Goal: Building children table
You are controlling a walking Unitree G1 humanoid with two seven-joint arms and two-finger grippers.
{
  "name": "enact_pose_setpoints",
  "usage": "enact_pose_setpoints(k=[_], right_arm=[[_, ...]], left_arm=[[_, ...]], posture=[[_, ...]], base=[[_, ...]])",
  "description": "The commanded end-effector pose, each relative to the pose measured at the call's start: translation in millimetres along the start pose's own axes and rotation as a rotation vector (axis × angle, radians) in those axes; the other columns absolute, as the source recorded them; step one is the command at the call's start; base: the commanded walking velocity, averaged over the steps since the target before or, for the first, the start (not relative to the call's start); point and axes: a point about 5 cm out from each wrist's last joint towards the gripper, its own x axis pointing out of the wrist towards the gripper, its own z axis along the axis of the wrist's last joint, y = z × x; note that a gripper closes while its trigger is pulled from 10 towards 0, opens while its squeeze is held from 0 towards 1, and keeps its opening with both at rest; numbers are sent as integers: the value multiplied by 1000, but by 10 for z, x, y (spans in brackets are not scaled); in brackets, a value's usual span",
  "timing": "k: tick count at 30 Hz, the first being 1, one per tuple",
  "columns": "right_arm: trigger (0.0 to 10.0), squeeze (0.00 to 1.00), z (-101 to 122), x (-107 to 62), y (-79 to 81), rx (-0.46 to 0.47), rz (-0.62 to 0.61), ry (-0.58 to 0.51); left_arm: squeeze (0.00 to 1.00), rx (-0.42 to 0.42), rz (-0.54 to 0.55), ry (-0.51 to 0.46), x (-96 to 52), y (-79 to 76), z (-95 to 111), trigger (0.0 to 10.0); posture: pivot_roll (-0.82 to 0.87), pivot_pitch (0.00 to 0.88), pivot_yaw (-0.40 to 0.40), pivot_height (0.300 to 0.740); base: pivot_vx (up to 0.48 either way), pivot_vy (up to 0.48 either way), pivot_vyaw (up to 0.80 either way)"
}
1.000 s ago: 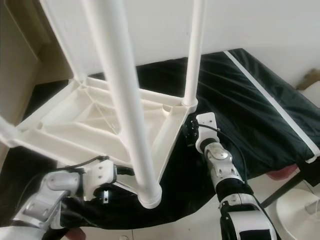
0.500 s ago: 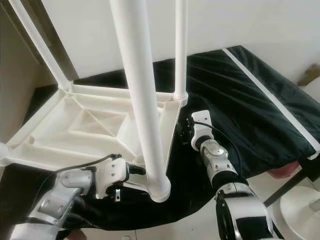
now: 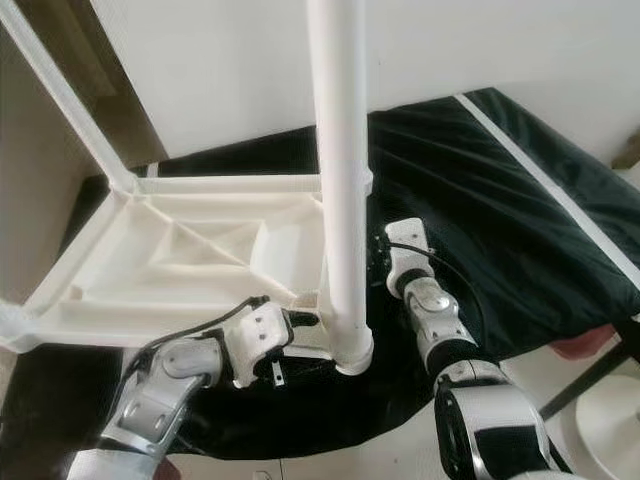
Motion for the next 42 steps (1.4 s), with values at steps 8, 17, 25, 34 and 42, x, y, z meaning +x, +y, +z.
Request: enact_pose_setpoints(k=[8,17,25,34,42], right_arm=[[10000,0,78,-311,167,107,76,-184],[10000,0,141,-586,266,72,251,-213],[10000,0,233,-749,74,-7,424,-157],[10000,0,295,-1066,-22,-82,683,-5],[10000,0,399,-1259,22,-88,851,76]], left_arm=[[0,-77,102,-109,-205,129,139,10000],[0,-54,183,-125,-334,290,197,10000],[0,-47,178,-98,-448,364,187,10000],[0,-36,118,-45,-595,331,167,10000],[0,-32,77,3,-650,305,136,10000]], posture=[[32,0,116,740],[32,0,102,740],[32,0,93,740],[43,19,82,740],[47,29,83,740]], base=[[0,0,0],[0,0,0],[0,0,0],[0,0,0],[0,0,0]])
